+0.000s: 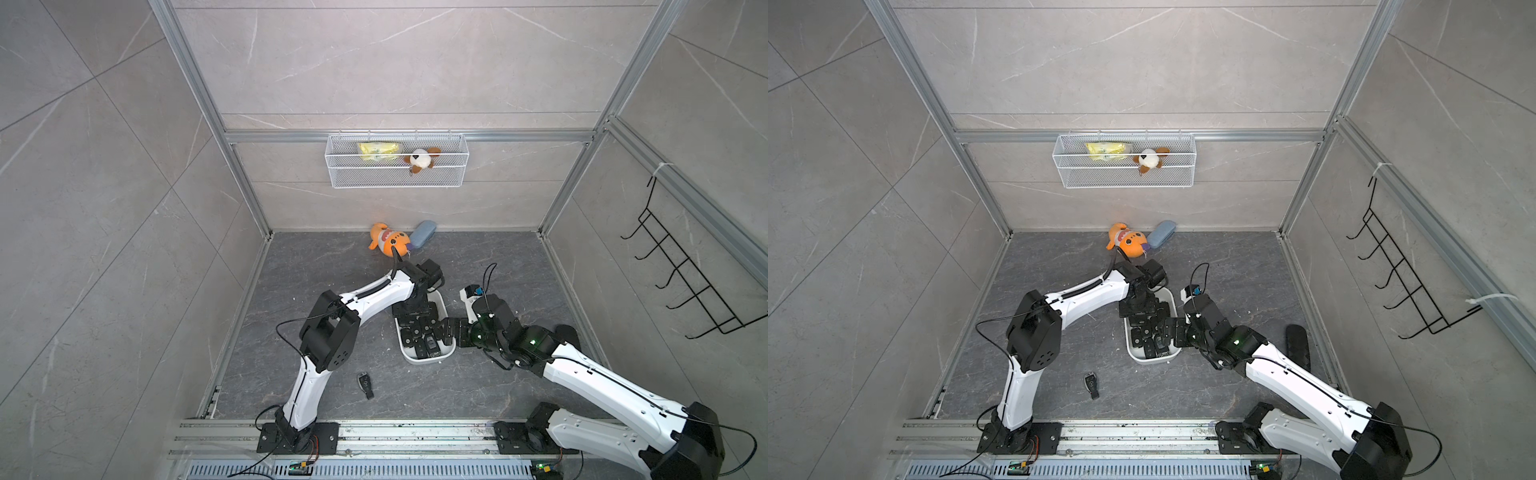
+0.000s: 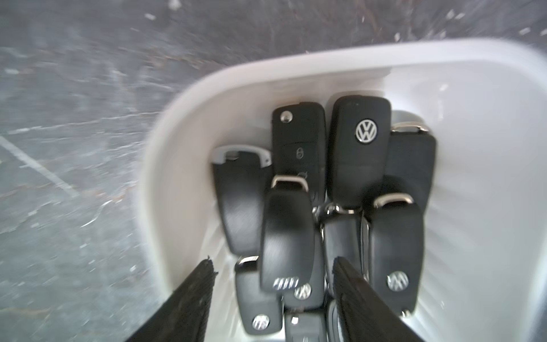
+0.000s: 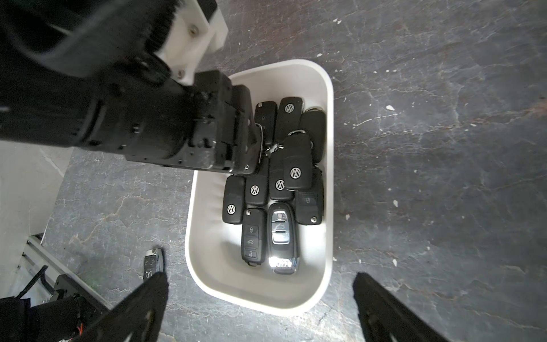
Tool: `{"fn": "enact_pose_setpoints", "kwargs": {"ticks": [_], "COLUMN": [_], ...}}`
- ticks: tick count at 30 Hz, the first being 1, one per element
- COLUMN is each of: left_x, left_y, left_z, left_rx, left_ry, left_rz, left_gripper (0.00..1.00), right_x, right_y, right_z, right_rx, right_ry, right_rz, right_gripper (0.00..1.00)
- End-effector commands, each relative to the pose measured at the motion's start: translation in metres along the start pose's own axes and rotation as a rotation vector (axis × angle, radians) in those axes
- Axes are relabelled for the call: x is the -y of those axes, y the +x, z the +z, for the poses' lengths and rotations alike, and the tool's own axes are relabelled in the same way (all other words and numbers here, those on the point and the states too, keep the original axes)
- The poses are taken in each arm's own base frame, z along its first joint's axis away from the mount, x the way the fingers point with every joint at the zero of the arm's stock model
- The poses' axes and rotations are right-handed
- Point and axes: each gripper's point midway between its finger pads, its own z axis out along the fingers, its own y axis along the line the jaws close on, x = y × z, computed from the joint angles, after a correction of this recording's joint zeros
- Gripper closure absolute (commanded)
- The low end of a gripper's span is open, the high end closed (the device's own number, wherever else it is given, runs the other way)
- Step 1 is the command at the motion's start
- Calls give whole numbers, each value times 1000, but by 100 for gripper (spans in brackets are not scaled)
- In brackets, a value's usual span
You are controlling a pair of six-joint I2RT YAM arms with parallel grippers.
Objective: Place the car key into the storage box
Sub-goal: Place the car key in the storage box, then pick up the car key from the center of the board.
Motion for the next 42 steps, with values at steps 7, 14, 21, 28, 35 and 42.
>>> {"fn": "enact_pose_setpoints", "kwargs": {"ticks": [7, 14, 21, 28, 35, 42], "left_x": [-69, -121, -157, -163, -144, -132], "left_y": [24, 68, 119, 166, 201, 215], "left_z": [-60, -57, -40, -17, 0, 17], "left_rx": [113, 101, 45, -32, -88, -118], "left_ry": [-38, -84, -119, -62, -79, -115], "left_rz": [-171, -318, -385, -371, -287, -230], "left_gripper": [11, 0, 0, 8, 25, 32], "right_x": [-36, -60, -82, -93, -94, -91], "right_y": [-4, -3, -4, -2, 0, 3], "right_z": [12, 26, 39, 48, 50, 49], "right_rx": [-8, -26, -40, -52, -58, -65], "right_ry": [-130, -178, -223, -237, -229, -216], "right_rz": [-56, -101, -134, -151, -156, -162], "right_gripper": [0, 0, 0, 0, 0, 0]}}
